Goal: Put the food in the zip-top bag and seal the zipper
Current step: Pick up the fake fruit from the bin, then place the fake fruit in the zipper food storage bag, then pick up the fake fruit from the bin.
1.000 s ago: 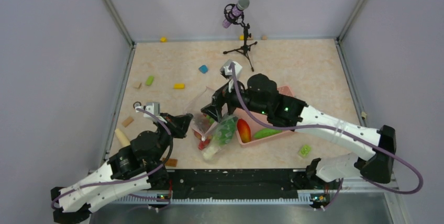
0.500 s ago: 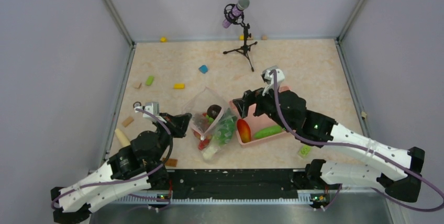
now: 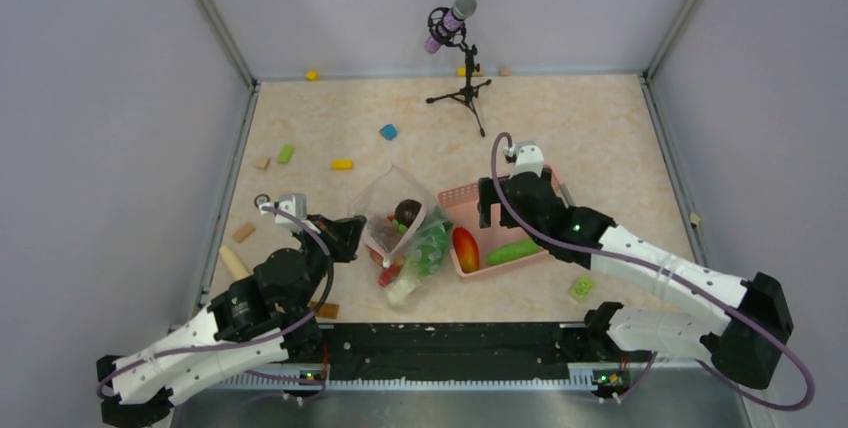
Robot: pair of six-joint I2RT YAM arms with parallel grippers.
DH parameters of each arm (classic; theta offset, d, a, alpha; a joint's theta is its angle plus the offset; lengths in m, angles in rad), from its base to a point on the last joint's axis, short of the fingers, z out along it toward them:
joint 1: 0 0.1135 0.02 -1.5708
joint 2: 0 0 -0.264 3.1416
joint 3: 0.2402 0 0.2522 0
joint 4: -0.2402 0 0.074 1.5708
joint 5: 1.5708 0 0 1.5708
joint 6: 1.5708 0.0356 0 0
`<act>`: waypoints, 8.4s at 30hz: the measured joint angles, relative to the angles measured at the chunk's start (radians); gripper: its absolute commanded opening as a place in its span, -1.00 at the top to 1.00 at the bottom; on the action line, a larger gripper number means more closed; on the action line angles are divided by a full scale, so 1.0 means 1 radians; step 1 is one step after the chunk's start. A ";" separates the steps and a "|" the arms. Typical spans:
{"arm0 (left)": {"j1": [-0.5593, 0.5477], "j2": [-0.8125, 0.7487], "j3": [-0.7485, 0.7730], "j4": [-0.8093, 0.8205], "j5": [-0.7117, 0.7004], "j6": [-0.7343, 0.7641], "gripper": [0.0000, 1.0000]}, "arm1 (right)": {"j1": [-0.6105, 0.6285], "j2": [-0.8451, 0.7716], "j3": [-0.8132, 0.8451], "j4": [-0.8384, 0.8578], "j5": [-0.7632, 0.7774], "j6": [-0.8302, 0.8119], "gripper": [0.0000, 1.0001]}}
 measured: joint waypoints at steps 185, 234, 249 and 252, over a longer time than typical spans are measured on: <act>-0.002 0.212 0.351 -0.304 0.072 0.204 1.00 | 0.110 -0.107 -0.028 0.137 0.009 -0.040 -0.89; 0.047 0.338 0.449 -0.364 0.083 0.174 1.00 | -0.083 0.473 -0.039 0.161 -0.398 0.055 -0.24; 0.057 0.327 0.432 -0.327 0.087 0.179 1.00 | -0.083 0.473 -0.039 0.150 -0.355 0.063 0.72; 0.062 0.327 0.432 -0.325 0.089 0.179 1.00 | -0.083 0.465 -0.043 0.154 -0.351 0.061 0.77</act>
